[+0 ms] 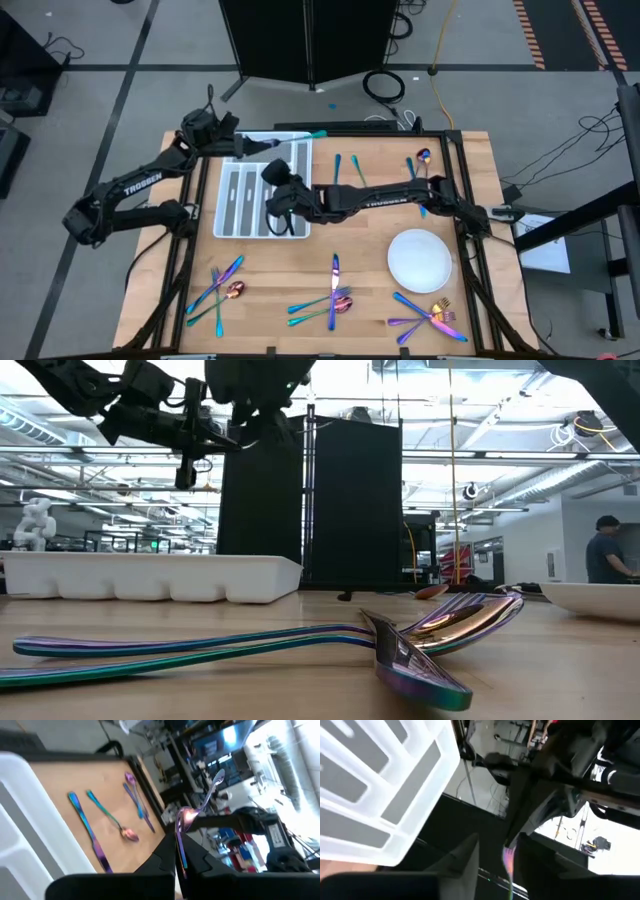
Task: Sort silverware
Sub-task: Put the iridescent fork into the white silverware tray
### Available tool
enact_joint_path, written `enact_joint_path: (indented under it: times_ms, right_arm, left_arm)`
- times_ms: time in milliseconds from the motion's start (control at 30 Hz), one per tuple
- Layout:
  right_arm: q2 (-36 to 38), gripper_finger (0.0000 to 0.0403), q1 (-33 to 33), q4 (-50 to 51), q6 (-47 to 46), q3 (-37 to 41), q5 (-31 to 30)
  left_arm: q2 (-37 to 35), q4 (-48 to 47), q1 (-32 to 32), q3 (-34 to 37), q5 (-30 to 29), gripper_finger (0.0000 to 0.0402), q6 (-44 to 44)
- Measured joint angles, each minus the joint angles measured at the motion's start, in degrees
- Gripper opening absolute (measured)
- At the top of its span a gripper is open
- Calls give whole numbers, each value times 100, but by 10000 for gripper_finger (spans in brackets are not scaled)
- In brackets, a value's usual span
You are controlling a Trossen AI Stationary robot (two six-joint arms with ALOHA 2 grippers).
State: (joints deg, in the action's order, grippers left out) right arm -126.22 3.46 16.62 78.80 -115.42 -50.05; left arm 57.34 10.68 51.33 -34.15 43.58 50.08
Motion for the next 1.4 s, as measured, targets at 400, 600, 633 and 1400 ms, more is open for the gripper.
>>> enact_joint_path:
  times_ms: [400,600,633,1400]
  right_arm:
    - [2088,184,-1013,2454,-5618,-5,3921]
    - [2381,184,-2223,2801,-8093,-10,5874]
    - [2364,184,-2374,2875,-8276,-5,6309]
    - [1092,184,-2318,3024,-8271,7,7980]
  left_arm:
    - [-476,-542,321,0,228,0,-1360]
    - [-817,-1008,-419,-30,-233,0,-1977]
    - [-819,-1215,-585,-96,-381,0,-2097]
    - [103,-3266,-2373,-1432,-2669,0,-3580]
